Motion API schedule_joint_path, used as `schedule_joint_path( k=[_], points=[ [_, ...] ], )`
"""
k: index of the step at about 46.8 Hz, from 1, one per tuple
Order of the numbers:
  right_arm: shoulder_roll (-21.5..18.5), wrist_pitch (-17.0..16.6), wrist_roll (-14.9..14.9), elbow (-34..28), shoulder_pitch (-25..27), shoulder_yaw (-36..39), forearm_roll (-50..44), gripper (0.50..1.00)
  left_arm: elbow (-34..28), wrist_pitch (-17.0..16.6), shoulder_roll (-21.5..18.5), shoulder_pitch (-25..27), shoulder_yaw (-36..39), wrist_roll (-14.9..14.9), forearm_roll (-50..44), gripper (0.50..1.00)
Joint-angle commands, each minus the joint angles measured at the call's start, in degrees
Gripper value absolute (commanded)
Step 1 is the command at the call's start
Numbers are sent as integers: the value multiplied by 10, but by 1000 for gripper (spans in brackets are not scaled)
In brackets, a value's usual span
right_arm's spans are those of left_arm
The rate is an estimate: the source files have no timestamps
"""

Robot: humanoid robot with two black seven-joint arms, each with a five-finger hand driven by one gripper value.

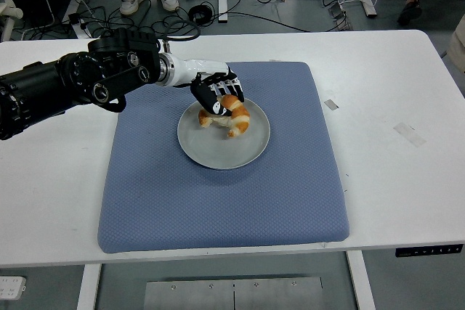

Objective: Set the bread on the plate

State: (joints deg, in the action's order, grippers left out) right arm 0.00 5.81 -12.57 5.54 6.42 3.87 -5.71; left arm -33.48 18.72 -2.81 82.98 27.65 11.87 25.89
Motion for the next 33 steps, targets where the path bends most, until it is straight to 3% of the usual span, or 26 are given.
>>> schedule_joint_path(
  k=[1, 7, 18, 33],
  points=[
    [0, 0, 1, 0, 0, 0, 0, 1000, 0, 0, 1, -1, -1, 1, 0, 636],
    [0, 0, 0, 0, 1, 0, 0, 1000, 0, 0, 6, -4, -1, 1, 0, 649],
    [0, 0, 0, 0, 0, 0, 0, 1000, 1, 0, 6, -4, -5, 0, -4, 740],
    [0, 0, 1, 0, 1, 0, 0, 1000, 1, 1, 5, -6, -5, 0, -5, 808]
  ],
)
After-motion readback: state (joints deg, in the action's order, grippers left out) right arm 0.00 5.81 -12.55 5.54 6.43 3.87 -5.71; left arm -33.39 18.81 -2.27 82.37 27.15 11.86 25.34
